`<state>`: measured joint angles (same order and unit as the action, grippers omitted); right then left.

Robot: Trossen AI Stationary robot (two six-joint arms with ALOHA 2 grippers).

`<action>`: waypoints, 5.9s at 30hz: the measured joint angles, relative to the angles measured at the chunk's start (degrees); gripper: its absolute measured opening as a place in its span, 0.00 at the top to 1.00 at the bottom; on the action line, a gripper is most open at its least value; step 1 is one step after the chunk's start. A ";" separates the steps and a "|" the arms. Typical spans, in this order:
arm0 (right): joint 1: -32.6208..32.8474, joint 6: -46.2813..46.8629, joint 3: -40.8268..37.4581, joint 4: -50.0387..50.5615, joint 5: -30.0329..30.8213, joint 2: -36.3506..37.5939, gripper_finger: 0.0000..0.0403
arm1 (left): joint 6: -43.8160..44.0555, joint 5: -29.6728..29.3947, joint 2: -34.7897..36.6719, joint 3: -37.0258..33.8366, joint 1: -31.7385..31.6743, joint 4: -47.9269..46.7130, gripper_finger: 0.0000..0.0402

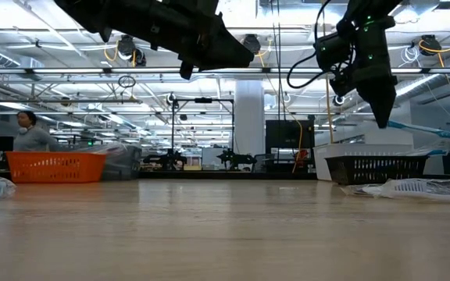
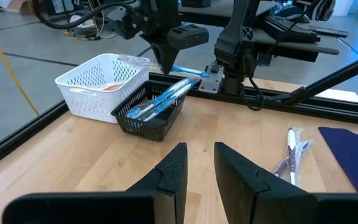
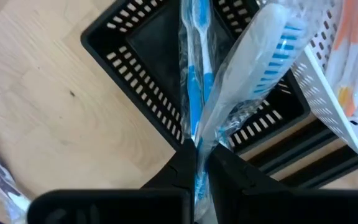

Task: Pick & Place Toothbrushes
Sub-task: Put the blue toothbrush into the black bin, then put the purple toothbrush in the orange bin

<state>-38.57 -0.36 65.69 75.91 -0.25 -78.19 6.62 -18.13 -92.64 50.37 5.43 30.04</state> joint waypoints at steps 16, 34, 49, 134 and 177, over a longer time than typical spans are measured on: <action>0.00 -1.75 -2.84 -4.89 -0.04 -0.49 0.91 | 0.00 0.00 0.00 0.00 0.00 -0.17 0.80; 0.04 -2.74 -2.95 -7.23 -2.49 -0.49 0.73 | 0.01 0.00 0.00 0.00 0.00 -0.32 0.80; 3.31 -1.73 -2.95 -10.90 -8.65 -0.49 0.71 | 0.02 -0.01 0.02 0.00 0.00 -1.76 0.80; 56.55 20.22 -25.66 -71.98 24.36 8.43 0.97 | 1.40 0.02 0.02 0.02 1.03 -4.02 0.80; 48.33 -4.62 -25.51 -122.99 16.50 3.16 0.97 | 1.54 6.23 0.02 0.02 0.94 11.62 0.80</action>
<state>9.76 -4.98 40.18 -47.08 16.25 -75.03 8.16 -11.90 -92.62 50.39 6.37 41.66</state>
